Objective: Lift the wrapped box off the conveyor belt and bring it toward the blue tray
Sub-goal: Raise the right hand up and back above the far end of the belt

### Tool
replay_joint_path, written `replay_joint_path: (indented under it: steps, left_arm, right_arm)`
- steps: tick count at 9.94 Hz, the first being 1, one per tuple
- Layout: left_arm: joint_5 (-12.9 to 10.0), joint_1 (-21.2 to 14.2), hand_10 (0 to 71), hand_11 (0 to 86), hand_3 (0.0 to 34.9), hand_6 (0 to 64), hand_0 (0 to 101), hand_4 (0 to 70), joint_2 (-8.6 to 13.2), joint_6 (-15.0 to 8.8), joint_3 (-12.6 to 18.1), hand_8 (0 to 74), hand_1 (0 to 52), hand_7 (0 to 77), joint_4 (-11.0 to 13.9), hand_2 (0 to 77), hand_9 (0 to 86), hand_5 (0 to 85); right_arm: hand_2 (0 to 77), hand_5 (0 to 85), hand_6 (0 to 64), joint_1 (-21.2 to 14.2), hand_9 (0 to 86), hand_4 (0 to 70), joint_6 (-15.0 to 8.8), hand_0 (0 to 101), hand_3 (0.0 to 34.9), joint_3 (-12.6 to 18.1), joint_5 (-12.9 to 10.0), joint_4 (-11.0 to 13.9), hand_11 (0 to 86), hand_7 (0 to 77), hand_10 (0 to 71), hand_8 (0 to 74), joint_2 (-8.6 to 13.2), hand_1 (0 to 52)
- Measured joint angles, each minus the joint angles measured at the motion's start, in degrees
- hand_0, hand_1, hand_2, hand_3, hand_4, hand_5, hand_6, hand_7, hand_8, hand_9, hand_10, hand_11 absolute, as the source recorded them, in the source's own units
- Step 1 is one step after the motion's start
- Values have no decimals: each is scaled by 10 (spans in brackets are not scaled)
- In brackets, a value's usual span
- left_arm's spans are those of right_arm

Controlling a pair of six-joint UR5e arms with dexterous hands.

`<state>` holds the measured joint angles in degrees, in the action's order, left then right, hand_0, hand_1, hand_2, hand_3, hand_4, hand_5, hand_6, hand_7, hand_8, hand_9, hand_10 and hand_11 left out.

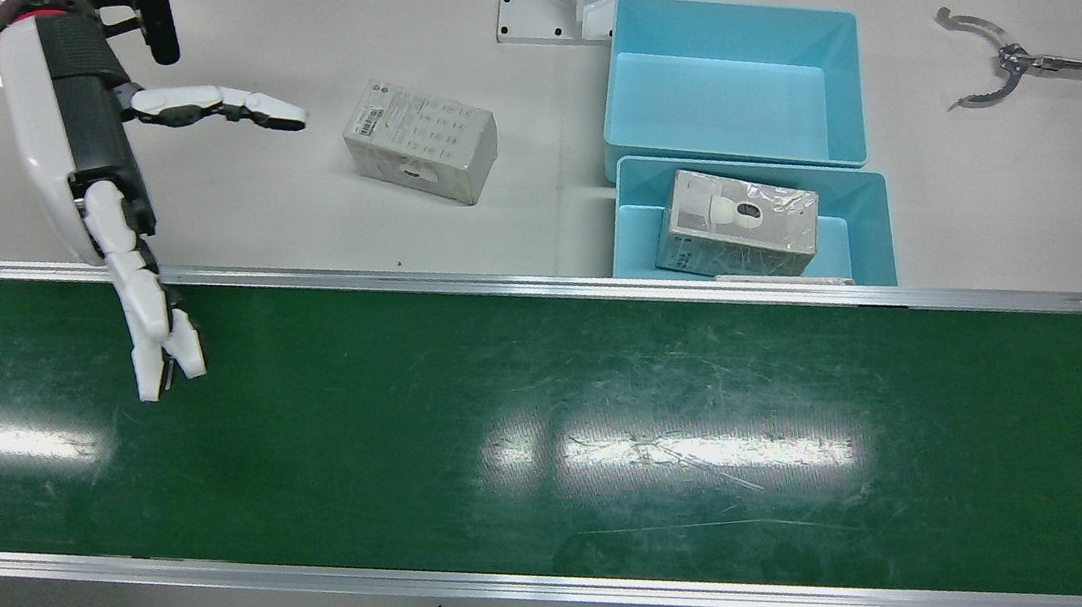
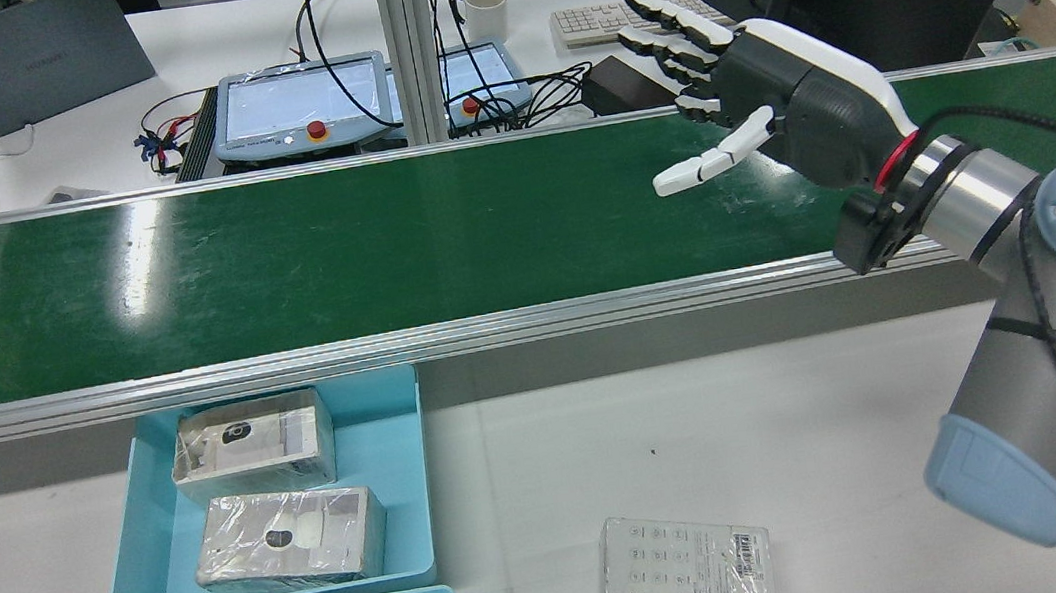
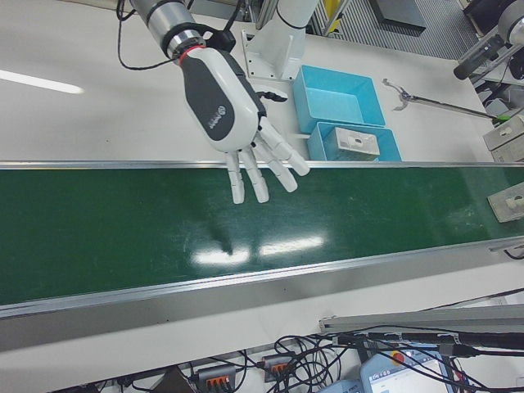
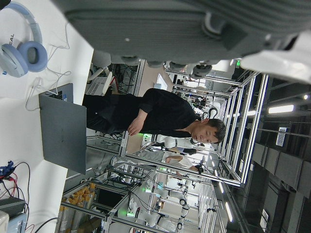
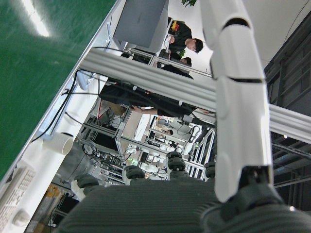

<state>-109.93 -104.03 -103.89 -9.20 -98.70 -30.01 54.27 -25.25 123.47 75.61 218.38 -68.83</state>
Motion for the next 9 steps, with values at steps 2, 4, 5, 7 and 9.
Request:
replay_joint_path:
  steps: [2,4,5,7,9]
  left_arm:
    - [0,0,5,0,0,0,0,0,0,0,0,0,0,0,0,5,0,11]
    - [0,0,0,0,0,0,0,0,0,0,0,0,0,5,0,11,0,11]
    - [0,0,0,0,0,0,0,0,0,0,0,0,0,5,0,11,0,11]
    - [0,0,0,0,0,0,0,0,0,0,0,0,0,0,0,5,0,11]
    - [0,0,0,0,0,0,0,0,0,0,0,0,0,0,0,5,0,11]
  right_arm:
    - [22,16,0,46,16,0,19,450,239,-9,20,3,11,5,0,33,-15,93]
    - [16,16,0,61,16,0,53,416,202,-29,21,3,11,5,0,33,-17,44]
    - [16,16,0,68,16,0,74,385,117,-36,17,3,11,0,5,49,-18,60]
    - [16,16,0,81,16,0,117,380,73,-41,7,2,11,0,5,55,-17,60]
    - [16,16,0,91,49,0,139,352,4,-42,2,2,11,0,11,71,-15,54]
